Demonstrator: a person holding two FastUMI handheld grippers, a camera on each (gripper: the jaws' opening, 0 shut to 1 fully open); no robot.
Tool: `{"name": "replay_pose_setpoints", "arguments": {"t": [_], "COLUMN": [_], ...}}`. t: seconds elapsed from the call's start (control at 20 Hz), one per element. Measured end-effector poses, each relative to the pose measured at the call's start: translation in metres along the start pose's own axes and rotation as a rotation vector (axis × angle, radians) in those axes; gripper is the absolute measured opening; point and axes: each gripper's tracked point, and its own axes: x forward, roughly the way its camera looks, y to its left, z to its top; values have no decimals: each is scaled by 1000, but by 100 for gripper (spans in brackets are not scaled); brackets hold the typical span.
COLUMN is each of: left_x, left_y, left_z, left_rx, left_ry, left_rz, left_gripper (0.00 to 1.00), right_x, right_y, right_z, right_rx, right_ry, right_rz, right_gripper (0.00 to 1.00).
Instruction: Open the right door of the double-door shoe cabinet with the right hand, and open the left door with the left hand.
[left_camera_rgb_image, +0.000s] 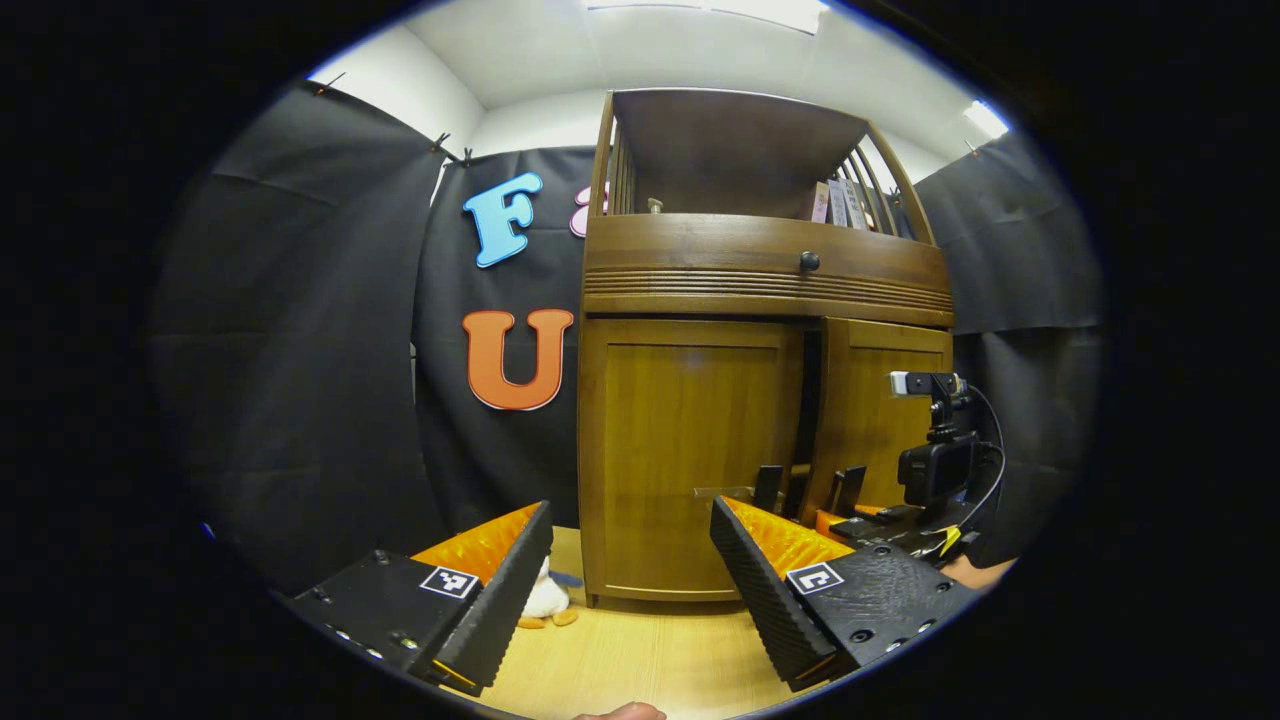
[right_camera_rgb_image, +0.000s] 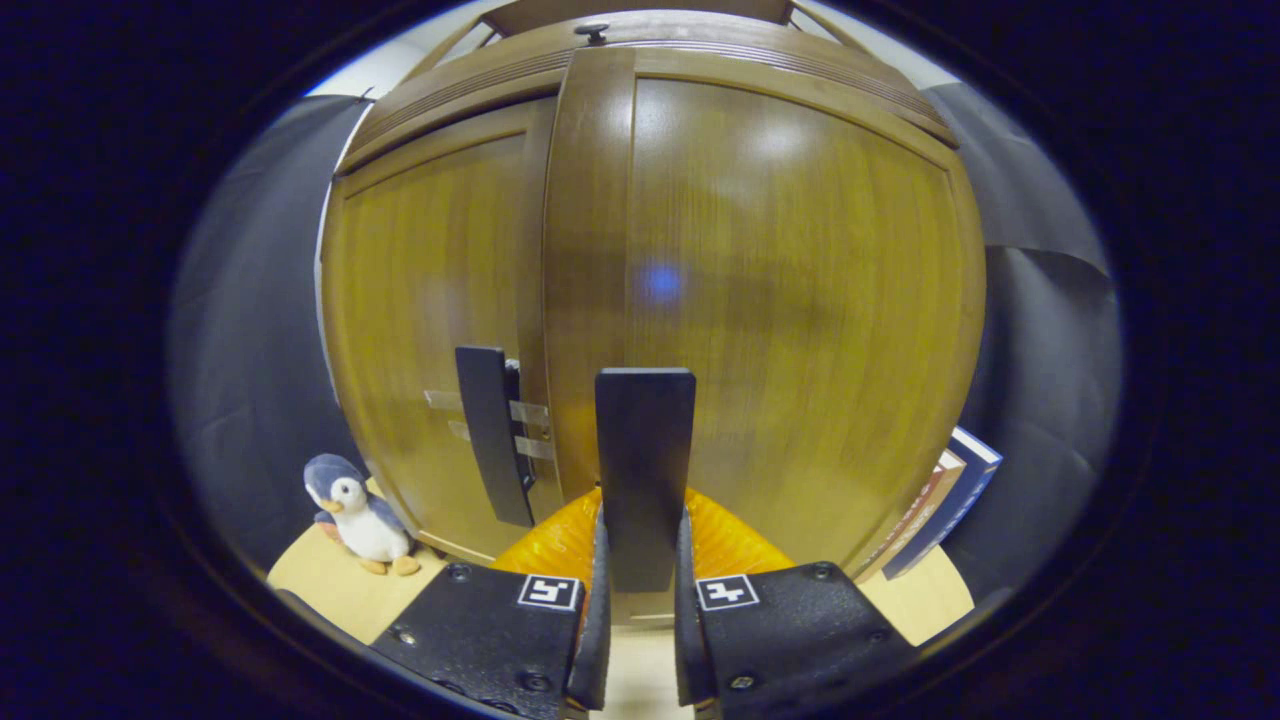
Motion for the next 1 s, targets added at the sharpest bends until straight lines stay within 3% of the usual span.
{"name": "replay_pose_setpoints", "arguments": {"t": [1.0], "left_x": [-8], "left_y": [-57], "left_z": [-3], "left_rx": [21], "left_ry": [19], "left_rz": [-96], "left_gripper": [95], "right_x": [-76], "right_y": [-31], "right_z": [-25], "right_rx": [25], "right_ry": [-9], "right_rz": [63], "right_gripper": [29]}}
